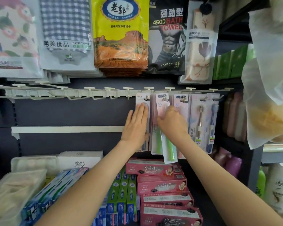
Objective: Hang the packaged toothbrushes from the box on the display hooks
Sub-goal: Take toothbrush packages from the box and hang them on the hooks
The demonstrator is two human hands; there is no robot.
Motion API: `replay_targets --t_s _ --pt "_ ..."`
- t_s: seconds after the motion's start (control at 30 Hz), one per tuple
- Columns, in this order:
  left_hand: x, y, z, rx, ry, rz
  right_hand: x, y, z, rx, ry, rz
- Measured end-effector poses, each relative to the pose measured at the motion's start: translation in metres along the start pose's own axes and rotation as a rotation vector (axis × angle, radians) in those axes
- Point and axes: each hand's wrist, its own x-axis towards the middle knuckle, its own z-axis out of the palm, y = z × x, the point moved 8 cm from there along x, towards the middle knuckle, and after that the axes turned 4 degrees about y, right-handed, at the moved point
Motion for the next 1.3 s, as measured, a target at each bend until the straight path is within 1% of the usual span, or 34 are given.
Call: replay_targets --t_s 0.1,0.3,0.43,0.6,0.67,0.8,0.83,0.93,1.0,1.07,1.17,1.23,1.3 --pt "0.001 -0.001 0.005 -0.053 -0.007 -0.021 0.004 0.0 0.009 0.024 0.024 0.022" --pt "-0.01 -0.002 0.013 -0.212 0.0 -0.063 -0.006 0.003 0.026 0.182 0.086 0.065" --pt "-0.023 -0.004 0.02 -0.243 -0.023 -0.079 -0.017 0.009 0.044 0.256 0.054 0.088" --pt "-0.038 -0.004 0.028 -0.254 -0.063 -0.093 -0.031 0.017 0.054 0.258 0.015 0.135" --pt "-0.047 -0.001 0.027 -0.278 -0.059 -0.081 -0.045 0.016 0.051 0.272 0.021 0.127" --pt "-0.088 0.007 0.024 -0.336 -0.042 -0.091 -0.099 0.011 0.048 0.287 0.073 0.019" --pt "-0.105 0.01 0.024 -0.352 -0.062 -0.093 -0.118 0.011 0.052 0.288 0.051 -0.003" --pt "-0.174 0.02 0.033 -0.401 -0.163 -0.082 -0.188 0.013 0.077 0.268 -0.088 -0.071" --pt "-0.232 0.025 0.043 -0.423 -0.218 -0.058 -0.241 0.019 0.1 0.263 -0.176 -0.095" --pt "-0.297 0.027 0.059 -0.429 -0.302 -0.049 -0.3 0.024 0.13 0.254 -0.299 -0.104" --pt "-0.404 0.017 0.091 -0.459 -0.507 -0.121 -0.395 0.03 0.18 0.202 -0.513 -0.079" --pt "-0.477 0.006 0.112 -0.475 -0.648 -0.207 -0.458 0.034 0.213 0.184 -0.607 -0.074" --pt "-0.549 -0.003 0.132 -0.473 -0.822 -0.267 -0.526 0.041 0.248 0.168 -0.716 -0.05"
